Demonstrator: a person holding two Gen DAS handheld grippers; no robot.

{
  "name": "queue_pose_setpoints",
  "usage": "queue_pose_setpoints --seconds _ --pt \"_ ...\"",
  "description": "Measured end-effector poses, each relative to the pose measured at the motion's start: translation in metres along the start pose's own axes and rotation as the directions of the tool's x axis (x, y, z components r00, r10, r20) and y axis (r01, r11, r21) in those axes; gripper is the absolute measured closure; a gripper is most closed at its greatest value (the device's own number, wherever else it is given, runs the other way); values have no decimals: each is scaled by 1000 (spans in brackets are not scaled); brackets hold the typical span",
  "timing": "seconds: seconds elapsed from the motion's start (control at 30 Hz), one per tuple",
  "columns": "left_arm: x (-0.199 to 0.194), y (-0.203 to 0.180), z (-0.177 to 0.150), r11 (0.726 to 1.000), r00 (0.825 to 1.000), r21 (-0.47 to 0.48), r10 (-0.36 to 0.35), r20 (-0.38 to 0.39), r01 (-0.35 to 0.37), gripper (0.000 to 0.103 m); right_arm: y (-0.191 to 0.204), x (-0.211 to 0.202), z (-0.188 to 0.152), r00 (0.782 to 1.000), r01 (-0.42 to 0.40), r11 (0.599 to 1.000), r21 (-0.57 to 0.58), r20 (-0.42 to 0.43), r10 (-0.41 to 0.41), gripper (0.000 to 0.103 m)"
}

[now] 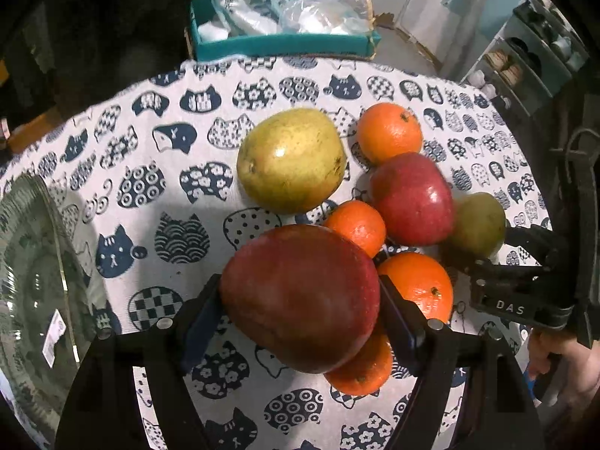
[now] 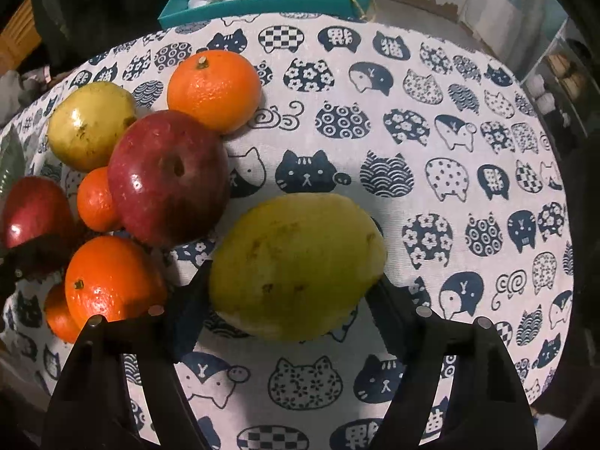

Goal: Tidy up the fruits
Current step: 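Close the left tool on the red apple while the right tool grasps the large pear, then carry the red apple with the left tool over the green glass bowl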

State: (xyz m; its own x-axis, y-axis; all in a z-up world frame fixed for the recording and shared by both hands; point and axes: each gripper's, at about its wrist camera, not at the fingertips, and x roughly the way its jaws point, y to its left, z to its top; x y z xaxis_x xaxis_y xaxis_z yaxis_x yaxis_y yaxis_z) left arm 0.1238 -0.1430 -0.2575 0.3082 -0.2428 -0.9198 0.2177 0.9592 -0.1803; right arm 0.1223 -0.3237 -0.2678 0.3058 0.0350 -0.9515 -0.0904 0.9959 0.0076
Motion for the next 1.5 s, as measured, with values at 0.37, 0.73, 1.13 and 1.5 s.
queue_pose_setpoints --seconds 0.37,0.73,1.13,1.5 --pt "-44 2 -2 1000 993 -4 29 116 -29 23 3 -49 -6 990 32 999 -2 139 -31 26" --pt "-93 11 -7 997 972 -34 76 222 -71 23 17 -104 8 958 30 999 -19 285 -24 26" --pt "-147 32 -18 993 947 -83 107 302 -86 23 38 -160 13 916 1 999 -46 400 18 26" --pt "-189 59 -31 986 922 -137 142 359 -99 23 70 -193 18 884 -19 994 -111 462 68 26"
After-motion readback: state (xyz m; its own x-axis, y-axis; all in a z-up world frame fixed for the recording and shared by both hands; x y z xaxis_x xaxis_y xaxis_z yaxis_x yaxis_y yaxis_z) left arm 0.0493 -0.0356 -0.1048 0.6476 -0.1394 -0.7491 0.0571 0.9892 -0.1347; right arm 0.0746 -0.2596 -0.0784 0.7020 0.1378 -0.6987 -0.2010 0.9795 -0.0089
